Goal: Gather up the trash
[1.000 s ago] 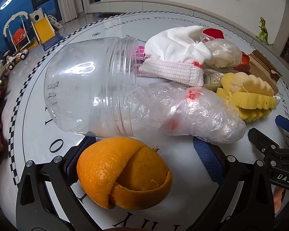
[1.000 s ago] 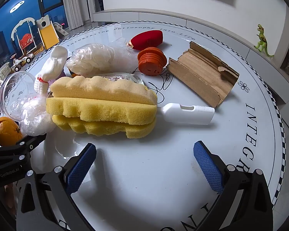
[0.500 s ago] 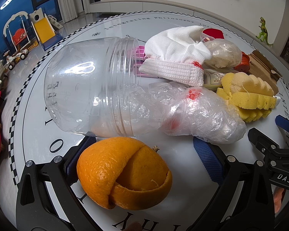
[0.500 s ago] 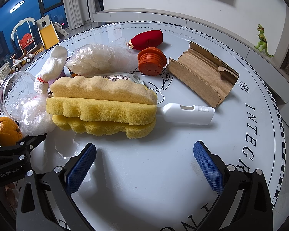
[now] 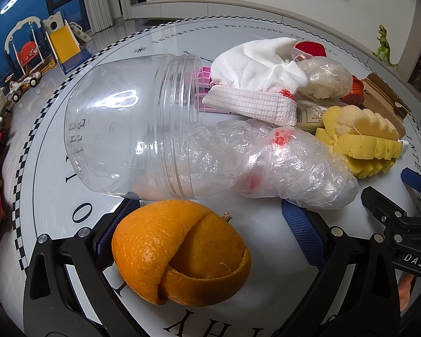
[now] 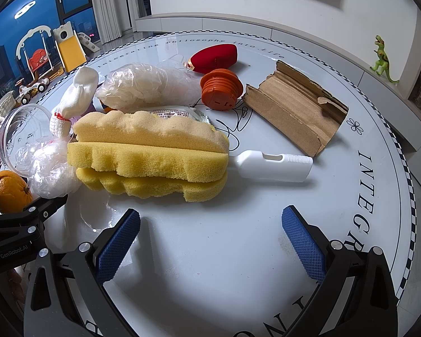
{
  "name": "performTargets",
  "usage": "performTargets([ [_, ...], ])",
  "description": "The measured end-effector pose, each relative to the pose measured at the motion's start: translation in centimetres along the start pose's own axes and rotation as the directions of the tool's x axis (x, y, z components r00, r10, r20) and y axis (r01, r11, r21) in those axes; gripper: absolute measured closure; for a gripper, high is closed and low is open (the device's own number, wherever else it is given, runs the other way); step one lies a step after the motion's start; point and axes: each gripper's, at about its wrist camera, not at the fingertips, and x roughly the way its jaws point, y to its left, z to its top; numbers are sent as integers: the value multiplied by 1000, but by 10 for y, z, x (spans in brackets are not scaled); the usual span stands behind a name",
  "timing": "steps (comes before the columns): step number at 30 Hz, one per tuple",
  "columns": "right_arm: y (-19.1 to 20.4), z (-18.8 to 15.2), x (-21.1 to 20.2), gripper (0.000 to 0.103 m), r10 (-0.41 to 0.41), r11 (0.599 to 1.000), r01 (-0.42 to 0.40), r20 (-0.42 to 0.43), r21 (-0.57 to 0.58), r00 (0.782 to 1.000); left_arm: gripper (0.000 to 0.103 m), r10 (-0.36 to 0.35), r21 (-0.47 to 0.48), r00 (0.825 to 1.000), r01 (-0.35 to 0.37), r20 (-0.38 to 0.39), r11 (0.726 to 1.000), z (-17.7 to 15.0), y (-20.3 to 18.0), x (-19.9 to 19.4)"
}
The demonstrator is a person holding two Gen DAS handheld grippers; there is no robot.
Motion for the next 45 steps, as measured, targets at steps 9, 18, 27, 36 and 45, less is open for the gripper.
performTargets([
  [9, 0, 0, 0, 2, 0, 1000, 0, 0, 0, 1000, 6, 0, 0, 1000, 0, 0, 1000, 0, 0, 0],
  [18, 0, 0, 0, 2, 0, 1000, 0, 0, 0, 1000, 6, 0, 0, 1000, 0, 0, 1000, 0, 0, 0],
  [27, 0, 0, 0, 2, -1, 1000, 1, 0, -1, 1000, 6, 0, 0, 1000, 0, 0, 1000, 0, 0, 0],
  [36, 1, 0, 0, 2, -2, 1000, 2, 0, -1, 1000, 6, 0, 0, 1000, 0, 0, 1000, 0, 0, 0],
  [45, 0, 0, -1, 3, 1, 1000, -1, 4, 4, 1000, 6, -23, -21, 1000, 23, 2, 1000, -2, 3, -3],
])
